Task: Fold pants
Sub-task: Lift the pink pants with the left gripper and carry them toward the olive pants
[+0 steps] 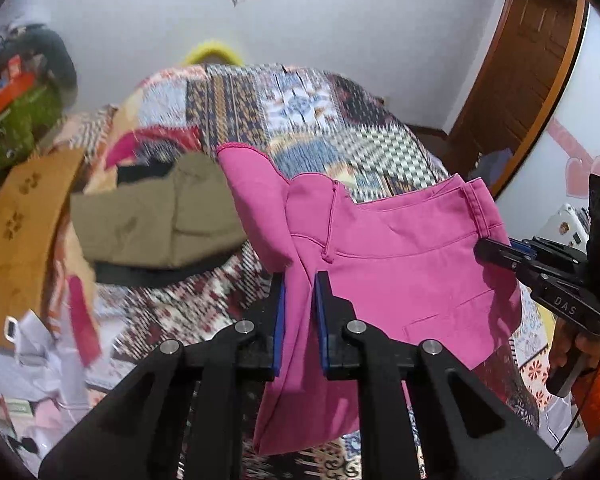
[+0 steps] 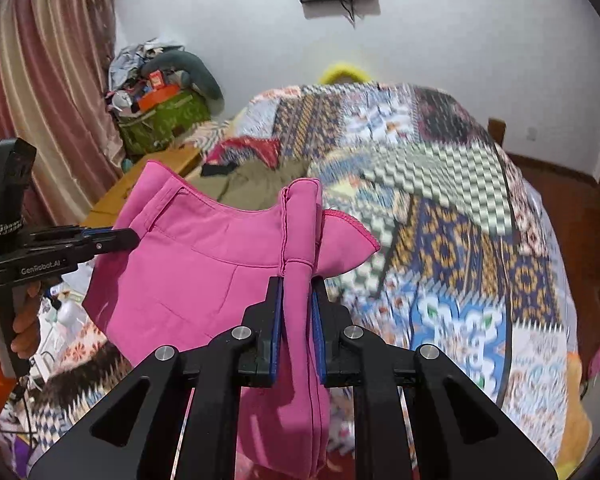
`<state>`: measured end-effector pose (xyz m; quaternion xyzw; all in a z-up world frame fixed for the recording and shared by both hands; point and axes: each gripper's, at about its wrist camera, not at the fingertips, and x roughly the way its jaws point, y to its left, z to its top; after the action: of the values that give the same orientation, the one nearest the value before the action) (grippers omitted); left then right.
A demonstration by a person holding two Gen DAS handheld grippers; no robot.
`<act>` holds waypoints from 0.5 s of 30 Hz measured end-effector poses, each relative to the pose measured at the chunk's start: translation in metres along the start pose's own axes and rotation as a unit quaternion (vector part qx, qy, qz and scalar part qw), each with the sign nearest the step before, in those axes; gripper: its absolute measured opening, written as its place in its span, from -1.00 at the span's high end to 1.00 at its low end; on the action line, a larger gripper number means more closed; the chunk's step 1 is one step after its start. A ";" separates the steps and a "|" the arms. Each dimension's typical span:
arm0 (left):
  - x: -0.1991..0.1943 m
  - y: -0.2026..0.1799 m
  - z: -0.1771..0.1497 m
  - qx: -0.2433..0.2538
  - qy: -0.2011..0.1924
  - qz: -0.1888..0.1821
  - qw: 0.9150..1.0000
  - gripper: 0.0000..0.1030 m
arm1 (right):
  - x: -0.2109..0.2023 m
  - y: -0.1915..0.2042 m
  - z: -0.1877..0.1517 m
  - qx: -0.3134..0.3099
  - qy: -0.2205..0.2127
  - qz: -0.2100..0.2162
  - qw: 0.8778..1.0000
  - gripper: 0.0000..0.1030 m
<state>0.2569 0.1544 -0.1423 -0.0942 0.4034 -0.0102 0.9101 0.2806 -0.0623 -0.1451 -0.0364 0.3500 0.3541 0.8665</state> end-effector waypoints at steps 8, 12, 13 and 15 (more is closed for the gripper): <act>-0.016 0.035 0.038 -0.002 -0.041 0.037 0.998 0.75 | 0.015 0.029 0.053 -0.044 -0.041 0.002 0.998 0.77; -0.012 0.056 0.051 -0.012 -0.045 0.052 0.998 0.75 | 0.031 0.042 0.074 -0.065 -0.046 0.007 0.997 0.77; -0.009 0.064 0.055 -0.016 -0.045 0.056 0.997 0.75 | 0.037 0.045 0.079 -0.070 -0.047 0.007 0.996 0.77; -0.002 0.078 0.062 -0.023 -0.045 0.065 0.997 0.75 | 0.048 0.050 0.088 -0.077 -0.047 0.011 0.996 0.77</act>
<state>0.2967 0.2418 -0.1137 -0.0888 0.3673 0.0621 0.9238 0.3237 0.0311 -0.1005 -0.0822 0.2807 0.3908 0.8728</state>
